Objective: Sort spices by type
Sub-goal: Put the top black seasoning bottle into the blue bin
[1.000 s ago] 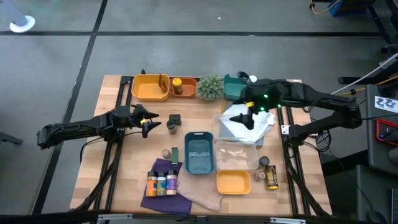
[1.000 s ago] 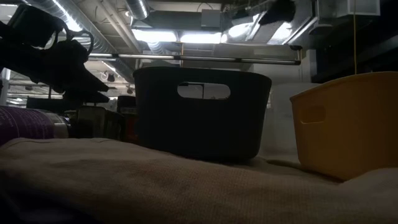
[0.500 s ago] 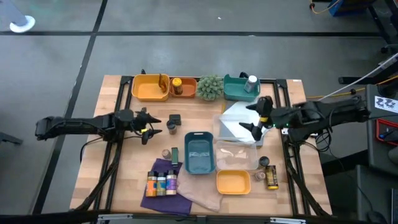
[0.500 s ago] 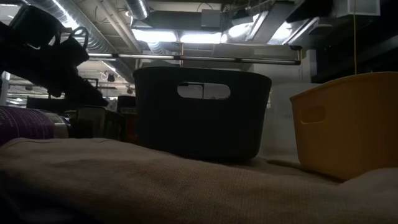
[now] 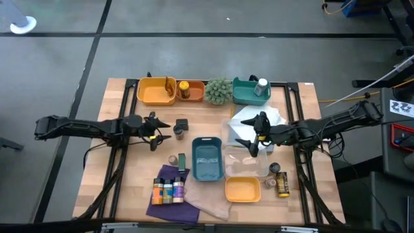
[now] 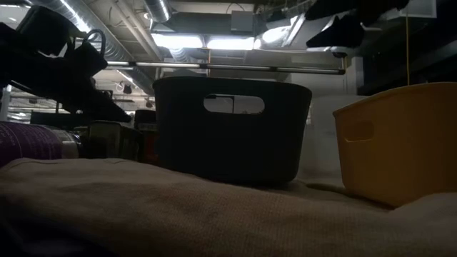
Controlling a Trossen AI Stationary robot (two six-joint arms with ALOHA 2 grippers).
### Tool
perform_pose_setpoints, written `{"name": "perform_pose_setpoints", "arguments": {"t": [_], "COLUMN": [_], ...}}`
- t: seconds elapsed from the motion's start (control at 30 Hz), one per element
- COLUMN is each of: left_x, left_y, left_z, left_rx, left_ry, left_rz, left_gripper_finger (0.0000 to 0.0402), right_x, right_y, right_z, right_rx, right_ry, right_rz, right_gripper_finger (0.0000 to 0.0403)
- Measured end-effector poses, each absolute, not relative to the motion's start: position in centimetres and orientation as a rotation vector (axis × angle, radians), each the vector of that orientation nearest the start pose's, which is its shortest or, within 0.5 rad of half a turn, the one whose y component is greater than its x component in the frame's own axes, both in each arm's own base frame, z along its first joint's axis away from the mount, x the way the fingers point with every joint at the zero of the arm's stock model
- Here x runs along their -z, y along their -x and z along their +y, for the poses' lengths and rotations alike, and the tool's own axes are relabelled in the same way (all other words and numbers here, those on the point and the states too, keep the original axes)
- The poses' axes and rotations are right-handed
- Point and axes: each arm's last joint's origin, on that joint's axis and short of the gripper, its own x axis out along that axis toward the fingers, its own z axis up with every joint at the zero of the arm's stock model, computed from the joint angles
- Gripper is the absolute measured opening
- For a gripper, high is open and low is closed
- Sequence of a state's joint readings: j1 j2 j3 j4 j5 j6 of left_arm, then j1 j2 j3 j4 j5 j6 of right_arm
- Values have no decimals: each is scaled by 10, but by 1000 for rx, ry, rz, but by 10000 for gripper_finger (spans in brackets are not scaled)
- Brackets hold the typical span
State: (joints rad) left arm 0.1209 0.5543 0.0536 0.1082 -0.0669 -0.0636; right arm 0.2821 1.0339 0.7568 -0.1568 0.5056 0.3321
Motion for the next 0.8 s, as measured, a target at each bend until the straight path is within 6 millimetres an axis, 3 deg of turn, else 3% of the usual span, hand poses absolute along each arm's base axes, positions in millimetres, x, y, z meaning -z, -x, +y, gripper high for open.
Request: {"name": "perform_pose_setpoints", "arguments": {"t": [0.8], "left_x": [-132], "left_y": [-149], "left_z": [21], "left_rx": [-243], "left_ry": [43], "left_rz": [378], "left_gripper_finger": [237], "right_x": [-260], "right_y": [-237], "right_z": [54], "right_rx": [288], "right_ry": [-121], "right_rz": [416], "right_gripper_finger": [397]}}
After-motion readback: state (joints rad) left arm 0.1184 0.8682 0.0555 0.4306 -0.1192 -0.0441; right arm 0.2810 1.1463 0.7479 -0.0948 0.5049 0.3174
